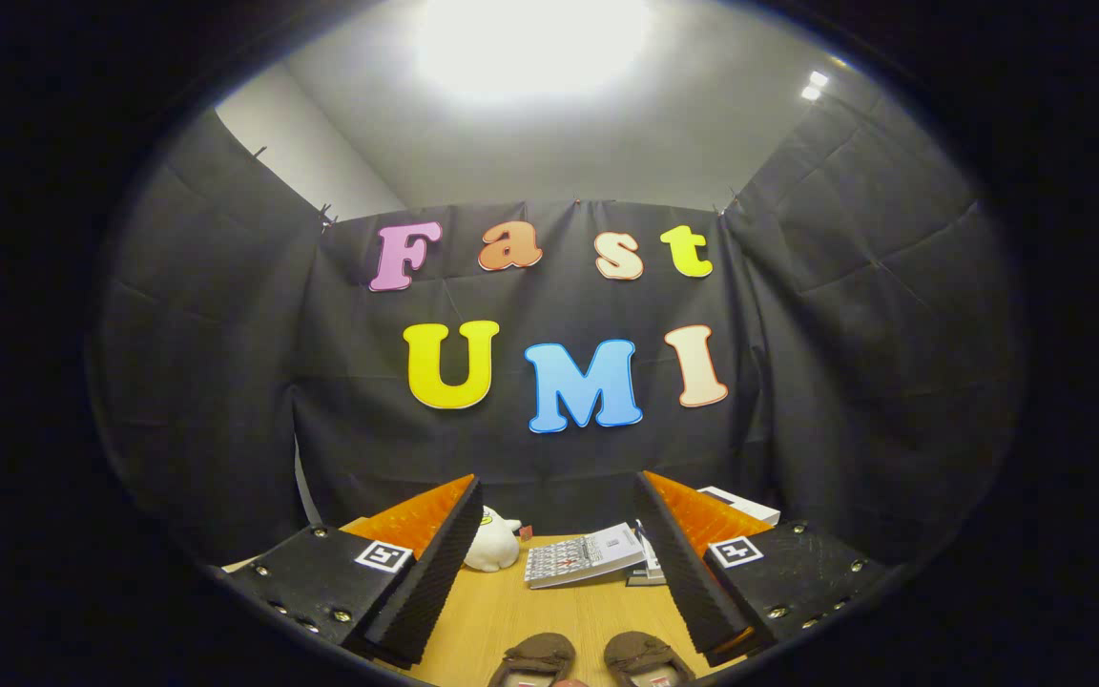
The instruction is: Open the storage box then place both shoes into the box .Put the left shoe in first, then the right shoe, with the right side of both shoes facing outward in a uniform manner.
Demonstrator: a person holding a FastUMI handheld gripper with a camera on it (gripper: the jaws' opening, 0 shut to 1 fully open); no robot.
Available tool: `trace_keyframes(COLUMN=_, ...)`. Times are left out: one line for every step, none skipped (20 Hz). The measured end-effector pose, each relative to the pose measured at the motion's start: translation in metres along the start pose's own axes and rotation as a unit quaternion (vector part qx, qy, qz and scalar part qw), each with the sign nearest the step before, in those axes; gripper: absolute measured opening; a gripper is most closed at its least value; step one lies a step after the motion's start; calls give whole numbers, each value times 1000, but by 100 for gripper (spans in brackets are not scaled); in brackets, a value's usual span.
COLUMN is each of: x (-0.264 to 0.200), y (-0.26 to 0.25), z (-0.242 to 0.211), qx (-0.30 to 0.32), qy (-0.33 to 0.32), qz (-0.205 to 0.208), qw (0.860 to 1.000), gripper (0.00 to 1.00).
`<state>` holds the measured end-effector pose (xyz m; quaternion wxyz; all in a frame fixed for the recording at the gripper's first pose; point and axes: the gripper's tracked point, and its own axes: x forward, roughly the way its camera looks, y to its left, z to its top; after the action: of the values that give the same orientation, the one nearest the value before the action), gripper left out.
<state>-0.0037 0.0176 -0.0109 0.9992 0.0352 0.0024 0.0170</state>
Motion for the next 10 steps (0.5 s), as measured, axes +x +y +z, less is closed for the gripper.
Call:
trace_keyframes(x=0, y=2, z=-1, qx=-1, qy=3, qz=3, qw=1000, gripper=97)
trace_keyframes(x=1, y=5, z=-1, qx=-2, qy=3, qz=6, qw=1000, gripper=97)
trace_keyframes(x=0, y=7, z=0, qx=-3, qy=3, qz=8, qw=1000, gripper=97)
trace_keyframes(x=1, y=7, z=0, qx=-3, qy=1, qz=9, qw=1000, gripper=97)
trace_keyframes(x=2, y=10, z=0, qx=0, qy=1, qz=11, qw=1000, gripper=97)
trace_keyframes(x=2, y=12, z=-2, qx=3, qy=2, qz=13, qw=1000, gripper=97)
trace_keyframes(x=2, y=14, z=-3, qx=6, qy=4, qz=15, qw=1000, gripper=97)
trace_keyframes(x=2, y=14, z=-4, qx=8, qy=4, qz=16, qw=1000, gripper=97)
trace_keyframes(x=1, y=15, z=-4, qx=11, qy=4, qz=17, qw=1000, gripper=97)
trace_keyframes(x=1, y=17, z=-6, qx=15, qy=4, qz=18, qw=1000, gripper=97)
